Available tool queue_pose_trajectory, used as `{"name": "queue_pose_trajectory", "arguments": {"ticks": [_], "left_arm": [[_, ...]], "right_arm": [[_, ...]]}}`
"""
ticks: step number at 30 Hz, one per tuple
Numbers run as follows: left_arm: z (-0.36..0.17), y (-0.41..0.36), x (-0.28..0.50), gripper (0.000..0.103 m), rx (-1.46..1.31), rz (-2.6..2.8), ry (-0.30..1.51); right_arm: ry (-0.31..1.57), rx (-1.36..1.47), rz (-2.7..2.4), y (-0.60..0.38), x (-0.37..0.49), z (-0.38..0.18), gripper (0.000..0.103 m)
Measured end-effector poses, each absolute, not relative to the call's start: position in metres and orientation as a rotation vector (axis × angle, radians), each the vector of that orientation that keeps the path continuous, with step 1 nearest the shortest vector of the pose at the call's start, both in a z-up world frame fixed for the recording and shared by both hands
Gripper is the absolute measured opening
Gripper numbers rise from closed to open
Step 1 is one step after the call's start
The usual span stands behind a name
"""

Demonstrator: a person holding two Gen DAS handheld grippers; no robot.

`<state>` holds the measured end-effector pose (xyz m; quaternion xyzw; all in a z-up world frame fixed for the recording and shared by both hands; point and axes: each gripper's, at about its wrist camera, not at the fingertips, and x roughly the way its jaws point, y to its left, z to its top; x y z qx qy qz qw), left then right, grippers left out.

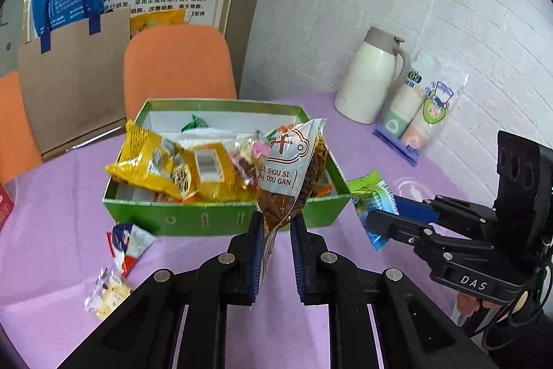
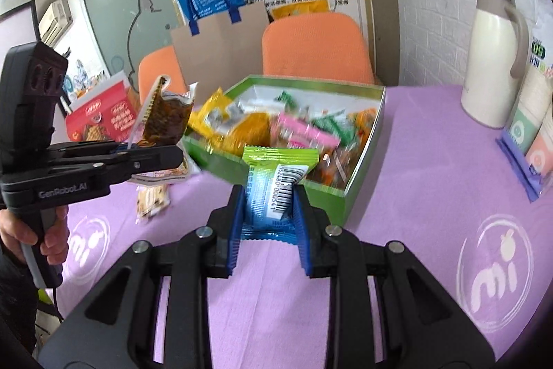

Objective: Organize snacks
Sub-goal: 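Carry both packets into the green box and open both tools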

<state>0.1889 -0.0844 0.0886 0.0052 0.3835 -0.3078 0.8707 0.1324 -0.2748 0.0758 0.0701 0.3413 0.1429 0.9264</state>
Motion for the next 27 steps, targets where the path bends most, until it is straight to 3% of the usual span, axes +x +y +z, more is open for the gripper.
{"name": "queue_pose_trajectory", "arguments": {"ticks": [19,20,21,22,23,27], "left_arm": [[0.069,-0.110,0.299,0.017,-0.126,-0.572,0.866],[0.068,-0.110,0.301,0.026,-0.132,-0.584,0.869],[0.066,-0.108,0.302,0.056,-0.141,-0.589,0.879],[0.066,-0.106,0.302,0.075,-0.152,-0.577,0.885],[0.067,-0.102,0.299,0.092,-0.161,-0.550,0.864],[0.072,-0.090,0.288,0.095,-0.152,-0.527,0.778]], "right_arm": [[0.703,0.189,0.208,-0.296,0.247,0.052,0.032],[0.710,0.182,0.217,-0.294,0.250,0.049,0.042],[0.721,0.161,0.226,-0.291,0.252,0.045,0.053],[0.719,0.143,0.213,-0.290,0.253,0.043,0.075],[0.709,0.125,0.198,-0.290,0.250,0.042,0.084],[0.697,0.102,0.204,-0.291,0.237,0.038,0.085]]}}
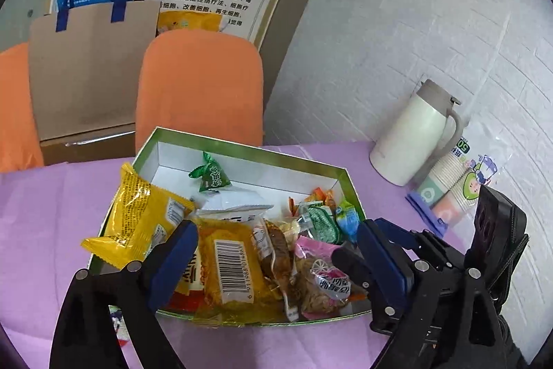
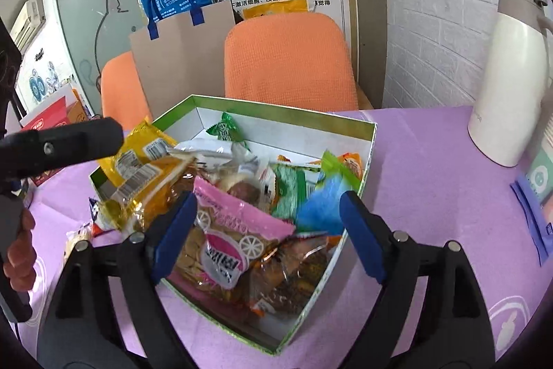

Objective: Organize snacks
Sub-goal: 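Carry both packets into the green box and open both tools, then withdraw both tools from the box toward the chocolate-chip cookie packet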

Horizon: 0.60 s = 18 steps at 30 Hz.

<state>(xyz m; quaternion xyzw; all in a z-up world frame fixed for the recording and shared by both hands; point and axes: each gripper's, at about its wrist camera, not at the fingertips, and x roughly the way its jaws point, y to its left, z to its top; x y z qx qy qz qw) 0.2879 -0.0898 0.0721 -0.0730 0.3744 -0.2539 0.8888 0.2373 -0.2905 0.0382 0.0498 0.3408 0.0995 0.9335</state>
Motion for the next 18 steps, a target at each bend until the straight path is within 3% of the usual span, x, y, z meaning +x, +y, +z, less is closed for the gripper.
{"name": "queue_pose_trajectory", "arguments": {"ticks": [4,18], "left_arm": [[0.070,-0.078,0.281,0.095,-0.177,-0.491,0.802],[0.084,-0.011,0.170,0.095,-0.234,-0.327,0.770]], "right_arm": [[0.712,0.113,0.191,-0.292,0.229,0.042,0.094],[0.626,0.291,0.263,-0.277,0.138,0.088,0.102]]}}
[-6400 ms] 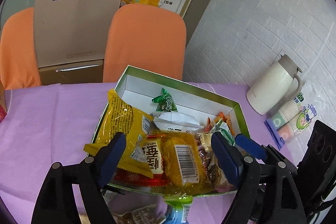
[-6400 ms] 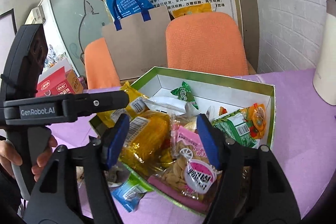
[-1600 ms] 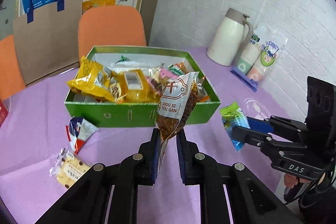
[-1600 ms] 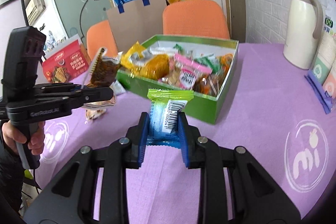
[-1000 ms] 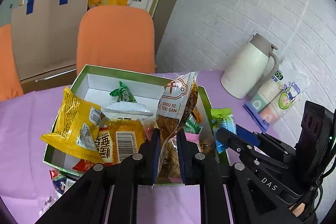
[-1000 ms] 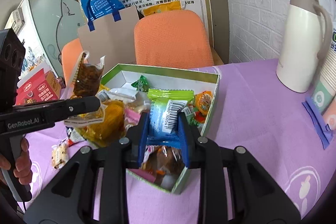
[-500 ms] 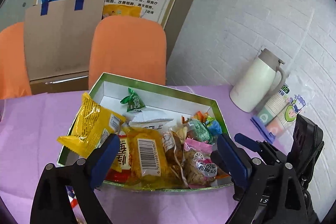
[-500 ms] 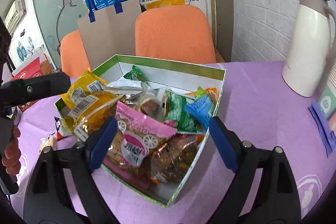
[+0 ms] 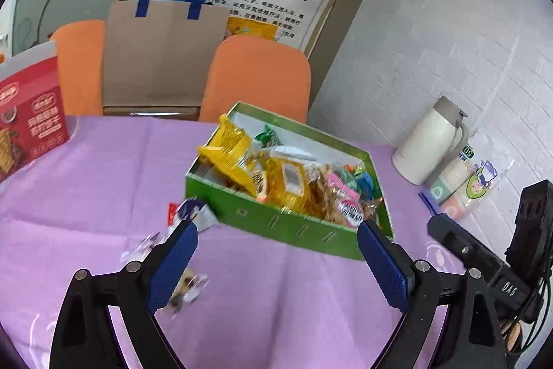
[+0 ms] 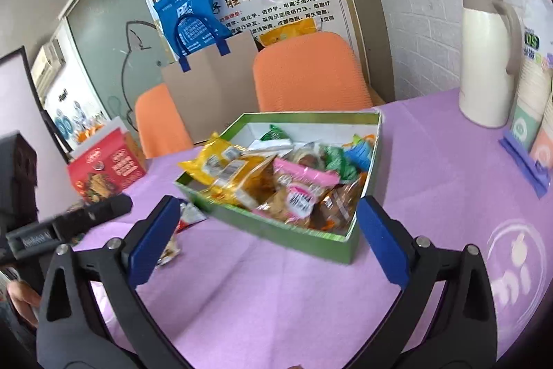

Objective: Organize snacks
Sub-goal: 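Withdraw both tools from the box toward the chocolate-chip cookie packet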

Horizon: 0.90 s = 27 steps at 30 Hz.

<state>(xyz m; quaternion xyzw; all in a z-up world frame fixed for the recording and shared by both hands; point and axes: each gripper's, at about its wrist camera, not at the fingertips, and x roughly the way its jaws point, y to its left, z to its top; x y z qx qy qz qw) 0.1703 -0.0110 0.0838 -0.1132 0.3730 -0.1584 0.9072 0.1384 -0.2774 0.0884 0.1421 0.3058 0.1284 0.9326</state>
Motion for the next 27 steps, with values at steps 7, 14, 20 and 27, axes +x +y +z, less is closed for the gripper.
{"name": "queue_pose_trajectory", "arguments": {"ticks": [7,14,20,27], "left_arm": [[0.044,0.026,0.125,0.095,-0.207,-0.232,0.789],[0.011,0.062,0.109,0.095,-0.309,-0.210,0.830],[0.010,0.085,0.114,0.095,-0.349,-0.207,0.823],[0.019,0.096,0.160,0.095,-0.364,-0.229,0.823]], "right_arm": [[0.633,0.359,0.307,-0.259,0.101,0.077,0.102],[0.739,0.310,0.346,-0.227,0.099,0.048,0.102],[0.750,0.290,0.364,-0.203,0.113,0.042,0.102],[0.799,0.300,0.399,-0.166,0.150,0.022,0.101]]}}
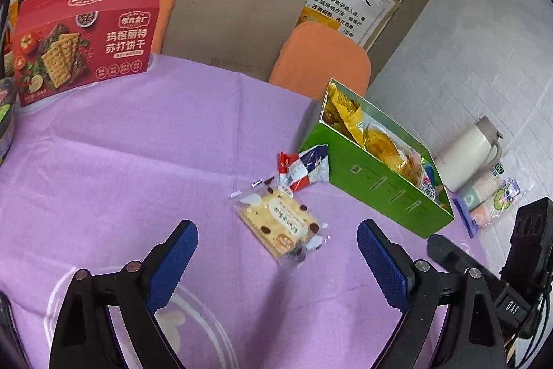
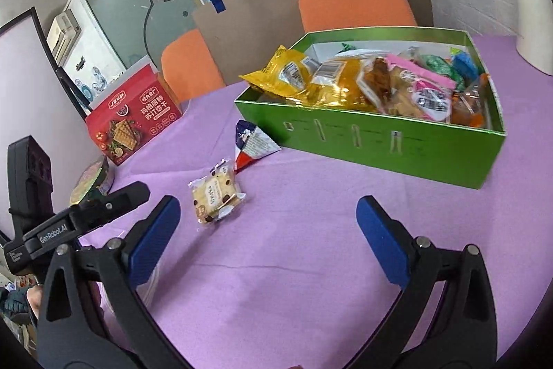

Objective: Organize snacks
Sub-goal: 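Withdraw both tools from the box toward the chocolate-chip cookie packet, then grasp the chocolate-chip cookie packet between both tools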

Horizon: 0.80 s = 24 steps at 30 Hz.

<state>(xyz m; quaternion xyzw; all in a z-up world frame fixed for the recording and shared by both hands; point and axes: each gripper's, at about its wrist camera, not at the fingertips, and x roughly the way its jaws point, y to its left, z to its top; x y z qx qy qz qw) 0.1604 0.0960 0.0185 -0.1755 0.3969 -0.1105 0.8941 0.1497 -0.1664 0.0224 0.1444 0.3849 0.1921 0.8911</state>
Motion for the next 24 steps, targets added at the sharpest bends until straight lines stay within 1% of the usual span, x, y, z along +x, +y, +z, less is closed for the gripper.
{"name": "queue_pose_trajectory", "arguments": {"ticks": [1,3,5,6,8,9,10,11,15,16,19,20,22,24], "left_arm": [[0.018,0.095,0.170,0.095,-0.362,-0.246,0.829],[0.015,0.093,0.187,0.095,-0.344,-0.273,0.839],[0.008,0.092,0.200,0.095,-0.322,-0.258,0.851],[0.002,0.093,0.206,0.095,-0.327,-0.260,0.860],[-0.012,0.099,0.212,0.094,-0.379,-0.286,0.882],[-0.017,0.102,0.215,0.093,-0.402,-0.291,0.904],[-0.020,0.104,0.216,0.092,-0.417,-0.293,0.921],[-0.018,0.105,0.217,0.092,-0.425,-0.301,0.909],[-0.017,0.109,0.216,0.092,-0.446,-0.298,0.879],[-0.019,0.109,0.218,0.092,-0.441,-0.284,0.885],[-0.029,0.112,0.225,0.086,-0.466,-0.283,0.910],[-0.032,0.112,0.227,0.083,-0.489,-0.304,0.920],[-0.032,0.111,0.228,0.081,-0.488,-0.309,0.915],[-0.032,0.108,0.227,0.080,-0.471,-0.306,0.913]], "right_arm": [[0.811,0.290,0.407,-0.160,0.158,0.019,0.095],[0.851,0.277,0.418,-0.151,0.172,0.009,0.090],[0.893,0.275,0.442,-0.144,0.185,-0.003,0.081],[0.913,0.264,0.453,-0.141,0.189,-0.008,0.078],[0.947,0.246,0.477,-0.136,0.196,-0.017,0.068],[0.960,0.240,0.493,-0.133,0.199,-0.021,0.065],[0.967,0.238,0.506,-0.131,0.201,-0.023,0.061],[0.970,0.243,0.519,-0.130,0.203,-0.025,0.057],[0.975,0.231,0.542,-0.124,0.206,-0.025,0.054],[0.983,0.221,0.536,-0.122,0.207,-0.025,0.051],[0.983,0.173,0.517,-0.116,0.208,-0.022,0.041],[0.982,0.159,0.516,-0.114,0.208,-0.022,0.037],[0.987,0.165,0.529,-0.113,0.208,-0.025,0.033],[0.988,0.178,0.538,-0.115,0.208,-0.027,0.032]]}}
